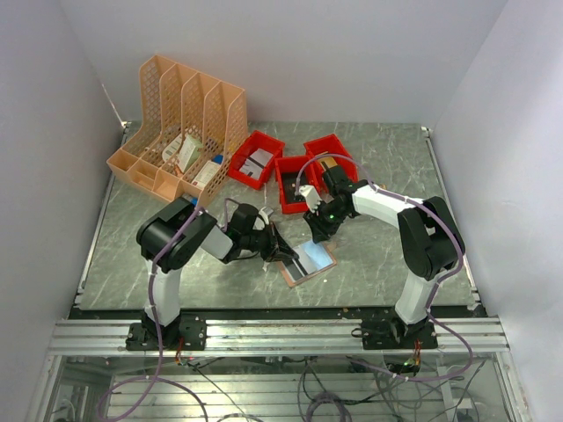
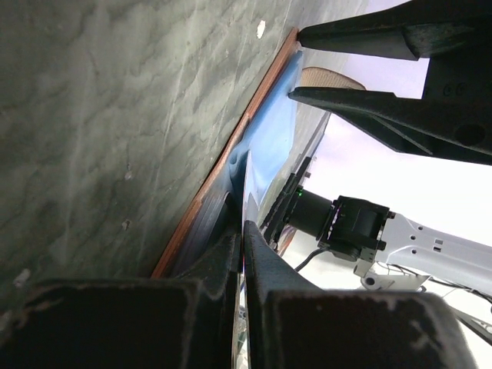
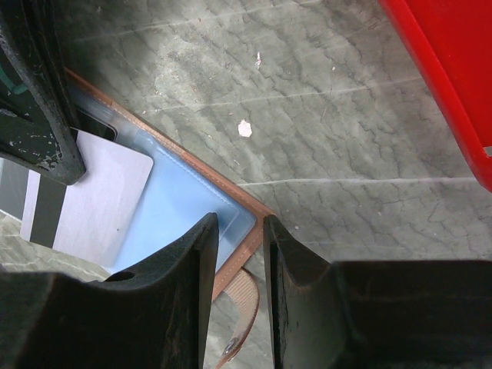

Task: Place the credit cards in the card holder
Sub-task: Insert the credit card into the card holder.

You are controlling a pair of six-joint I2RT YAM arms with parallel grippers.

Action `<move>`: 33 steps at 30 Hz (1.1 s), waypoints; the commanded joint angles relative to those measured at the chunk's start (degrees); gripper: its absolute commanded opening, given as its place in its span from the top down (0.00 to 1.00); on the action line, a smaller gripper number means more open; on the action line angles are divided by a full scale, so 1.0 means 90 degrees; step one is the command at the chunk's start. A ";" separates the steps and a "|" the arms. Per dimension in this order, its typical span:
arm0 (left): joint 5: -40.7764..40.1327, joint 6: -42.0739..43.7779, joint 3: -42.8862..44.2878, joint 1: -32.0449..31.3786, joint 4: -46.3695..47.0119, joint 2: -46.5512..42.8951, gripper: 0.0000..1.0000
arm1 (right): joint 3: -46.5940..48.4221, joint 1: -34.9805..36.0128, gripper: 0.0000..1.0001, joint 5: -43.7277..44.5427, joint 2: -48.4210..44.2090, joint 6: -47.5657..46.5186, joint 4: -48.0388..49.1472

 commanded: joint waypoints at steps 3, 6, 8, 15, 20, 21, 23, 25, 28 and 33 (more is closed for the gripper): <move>-0.0399 -0.0042 -0.0206 -0.0040 -0.0509 -0.0166 0.90 | -0.0081 0.0129 0.70 -0.0063 0.0189 0.0047 -0.0016; -0.0405 -0.0079 -0.0257 -0.0040 -0.0469 -0.0164 0.90 | -0.0080 0.0138 0.70 -0.0038 0.0191 0.0057 -0.0001; -0.0393 -0.0110 -0.0255 -0.0039 -0.0417 -0.0129 0.90 | -0.0080 0.0148 0.70 -0.0035 0.0191 0.0052 -0.0006; -0.0341 -0.0174 -0.0177 -0.0056 -0.0278 0.0079 0.90 | -0.0080 0.0161 0.70 -0.0037 0.0173 0.0049 -0.0005; -0.0363 -0.0226 -0.0095 -0.0058 -0.0166 0.0226 0.90 | -0.0090 0.0168 0.70 -0.0044 0.0156 0.0057 -0.0001; -0.0364 -0.0236 -0.0088 -0.0058 -0.0144 0.0257 0.90 | -0.0090 0.0168 0.70 -0.0044 0.0151 0.0052 0.0003; -0.0360 -0.0234 -0.0064 -0.0060 -0.0119 0.0292 0.90 | -0.0090 0.0168 0.70 -0.0051 0.0144 0.0057 -0.0003; -0.0364 -0.0194 -0.0027 -0.0064 -0.0190 0.0298 0.90 | -0.0090 0.0168 0.70 -0.0053 0.0132 0.0057 0.0001; -0.0361 -0.0148 0.0025 -0.0069 -0.0233 0.0340 0.90 | -0.0100 0.0168 0.69 -0.0068 0.0086 0.0052 0.0022; -0.0379 -0.0088 0.0031 -0.0067 -0.0343 0.0339 0.89 | -0.0109 0.0168 0.65 -0.0056 -0.0025 0.0047 0.0045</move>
